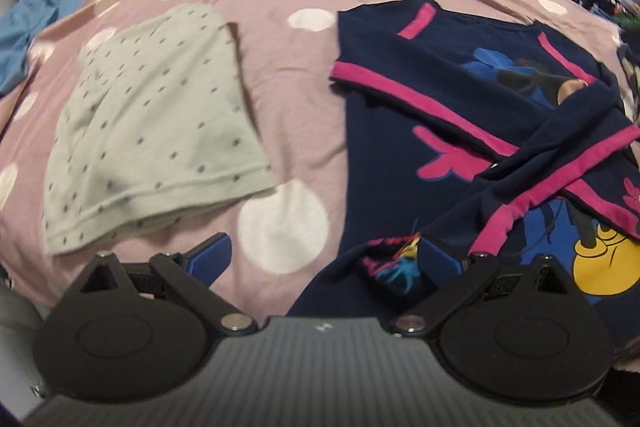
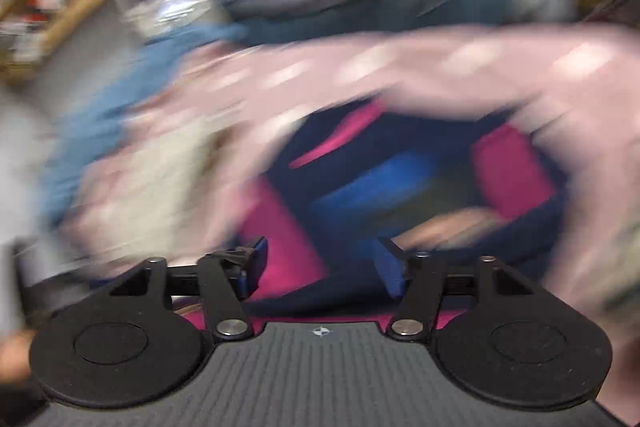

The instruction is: Fold small clothes

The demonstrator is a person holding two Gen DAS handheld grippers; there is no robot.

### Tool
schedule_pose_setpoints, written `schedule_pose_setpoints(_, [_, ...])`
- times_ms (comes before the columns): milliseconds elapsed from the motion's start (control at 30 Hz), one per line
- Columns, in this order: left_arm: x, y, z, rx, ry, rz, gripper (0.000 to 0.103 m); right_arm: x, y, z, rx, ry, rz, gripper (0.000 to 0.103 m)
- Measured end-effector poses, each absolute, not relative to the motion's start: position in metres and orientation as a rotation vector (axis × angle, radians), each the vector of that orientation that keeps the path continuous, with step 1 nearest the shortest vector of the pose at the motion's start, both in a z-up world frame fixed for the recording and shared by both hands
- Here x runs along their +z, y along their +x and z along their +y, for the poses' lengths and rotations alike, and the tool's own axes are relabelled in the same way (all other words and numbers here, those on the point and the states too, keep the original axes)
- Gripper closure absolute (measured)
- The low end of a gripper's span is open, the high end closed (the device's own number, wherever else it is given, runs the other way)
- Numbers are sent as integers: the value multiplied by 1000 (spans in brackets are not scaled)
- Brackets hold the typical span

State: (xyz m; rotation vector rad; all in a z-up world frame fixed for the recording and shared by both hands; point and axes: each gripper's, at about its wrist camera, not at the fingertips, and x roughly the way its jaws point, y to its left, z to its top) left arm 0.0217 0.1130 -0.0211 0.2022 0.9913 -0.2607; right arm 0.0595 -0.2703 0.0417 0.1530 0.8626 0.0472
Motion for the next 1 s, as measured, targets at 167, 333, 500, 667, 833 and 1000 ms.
schedule_pose_setpoints(167, [-18, 17, 98, -307, 231, 937, 0, 17, 127, -324, -185, 50, 1100, 20])
schedule_pose_setpoints(333, [-21, 15, 101, -316, 242, 948, 0, -33, 151, -340, -221, 196, 1284, 57])
schedule_pose_setpoints(500, [-27, 16, 110, -313, 224, 979, 0, -27, 158, -333, -193, 174, 1171, 103])
schedule_pose_setpoints(667, [-26, 19, 112, -308, 218, 978, 0, -5, 178, -354, -272, 118, 1053, 102])
schedule_pose_setpoints(833, [-19, 21, 109, -322, 204, 962, 0, -33, 175, -356, -258, 250, 1240, 32])
schedule_pose_setpoints(1000, [-14, 26, 104, -324, 229, 959, 0, -41, 172, -347, -179, 230, 1223, 96])
